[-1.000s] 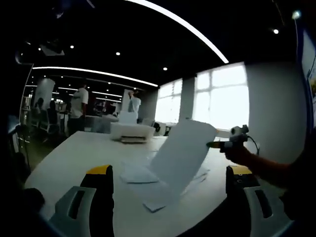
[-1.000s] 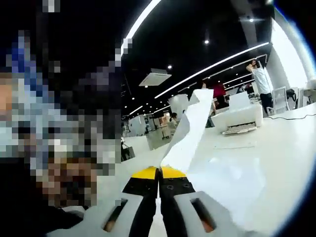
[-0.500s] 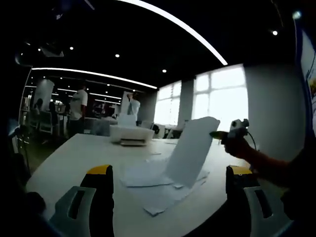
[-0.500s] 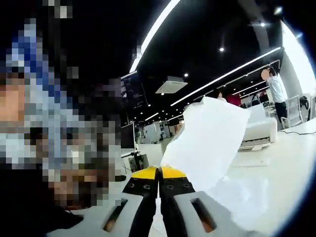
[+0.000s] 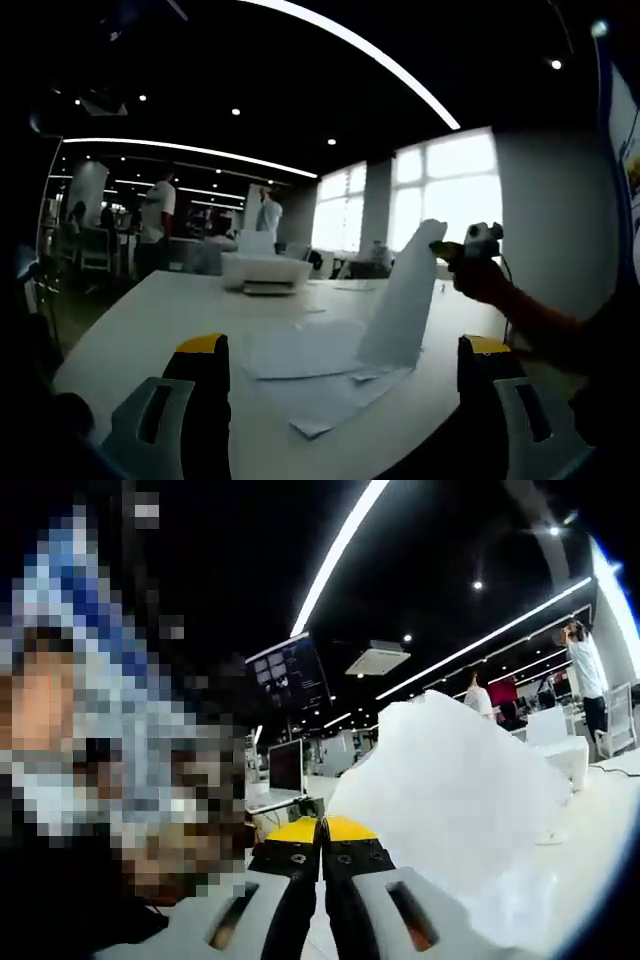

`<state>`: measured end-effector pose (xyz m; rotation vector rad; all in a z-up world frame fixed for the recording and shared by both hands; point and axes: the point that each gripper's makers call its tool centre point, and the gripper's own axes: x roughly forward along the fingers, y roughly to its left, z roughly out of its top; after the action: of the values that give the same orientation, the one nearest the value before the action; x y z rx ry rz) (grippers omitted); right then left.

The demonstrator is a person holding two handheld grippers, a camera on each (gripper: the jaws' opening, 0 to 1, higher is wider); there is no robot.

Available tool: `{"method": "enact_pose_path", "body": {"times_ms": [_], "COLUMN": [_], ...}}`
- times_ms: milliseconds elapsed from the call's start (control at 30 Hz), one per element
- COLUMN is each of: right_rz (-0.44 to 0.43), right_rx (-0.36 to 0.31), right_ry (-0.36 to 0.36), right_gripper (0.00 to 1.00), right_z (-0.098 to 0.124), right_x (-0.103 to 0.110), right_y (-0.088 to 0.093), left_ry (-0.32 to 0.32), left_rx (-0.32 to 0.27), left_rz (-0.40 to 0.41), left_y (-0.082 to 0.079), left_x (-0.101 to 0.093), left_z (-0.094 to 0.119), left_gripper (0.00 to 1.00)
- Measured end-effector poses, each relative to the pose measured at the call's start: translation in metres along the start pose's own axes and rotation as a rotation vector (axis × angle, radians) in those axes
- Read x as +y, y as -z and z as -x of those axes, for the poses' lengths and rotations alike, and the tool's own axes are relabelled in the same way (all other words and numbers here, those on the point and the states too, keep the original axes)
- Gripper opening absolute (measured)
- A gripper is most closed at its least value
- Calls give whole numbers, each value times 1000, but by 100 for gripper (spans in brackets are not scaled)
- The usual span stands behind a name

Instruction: Organize the stack of printing papers by aligning and flattening the scattered papers on the table

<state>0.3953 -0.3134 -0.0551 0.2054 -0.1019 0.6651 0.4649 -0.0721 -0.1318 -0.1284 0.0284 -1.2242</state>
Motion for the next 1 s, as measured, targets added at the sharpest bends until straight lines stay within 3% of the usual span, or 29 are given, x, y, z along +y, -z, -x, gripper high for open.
{"method": "enact_pose_path", "body": {"times_ms": [300,533,767,900,967,1000], "right_rz": [-27,-23,-5,29,31,53], "right_rx": [-13,-16,-30,9,14,63], "right_ry": [-74,-150,-334,-418,-426,-477], "right_gripper": [0,0,0,0,0,0], "right_z": [-6,-12,-11,-7,-7,-4], "right_x": [14,38,82,103,105,116], "right_y": [-17,-33,-48,-47,-46,-41], "left_ry": [3,2,1,9,12,14], "left_rx": [-11,-19,-19,-16,-14,-13], "left_rz": [4,9,13,17,19,19], "left_y": [-3,-5,-5,-3,-1,-1], "left_x": [0,2,3,2,2,1], "left_z": [-3,-2,-2,-2,-3,-3], "left_gripper": [97,97,97,97,97,97]}}
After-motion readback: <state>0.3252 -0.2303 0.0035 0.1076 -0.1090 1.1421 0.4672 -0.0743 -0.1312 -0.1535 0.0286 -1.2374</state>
